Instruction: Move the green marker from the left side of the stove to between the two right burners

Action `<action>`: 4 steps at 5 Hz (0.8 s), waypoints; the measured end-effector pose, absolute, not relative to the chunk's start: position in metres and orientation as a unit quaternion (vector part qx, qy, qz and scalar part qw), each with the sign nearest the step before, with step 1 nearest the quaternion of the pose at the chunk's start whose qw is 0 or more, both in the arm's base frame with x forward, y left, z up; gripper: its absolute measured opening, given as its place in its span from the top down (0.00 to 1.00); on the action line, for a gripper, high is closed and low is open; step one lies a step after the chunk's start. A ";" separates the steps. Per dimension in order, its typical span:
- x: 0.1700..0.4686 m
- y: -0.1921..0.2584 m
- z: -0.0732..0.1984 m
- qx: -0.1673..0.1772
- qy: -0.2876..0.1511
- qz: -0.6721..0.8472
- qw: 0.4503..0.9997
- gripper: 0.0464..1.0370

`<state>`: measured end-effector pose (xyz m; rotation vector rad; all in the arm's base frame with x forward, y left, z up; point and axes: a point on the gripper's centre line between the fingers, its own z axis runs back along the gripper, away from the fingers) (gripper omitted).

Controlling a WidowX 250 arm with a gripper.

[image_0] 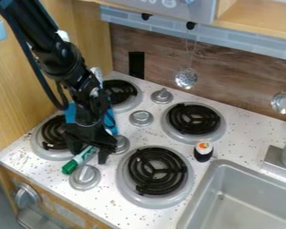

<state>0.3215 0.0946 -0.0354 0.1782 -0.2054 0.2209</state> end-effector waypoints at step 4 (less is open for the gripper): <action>0.325 0.101 -0.036 0.085 -0.097 0.131 0.983 0.62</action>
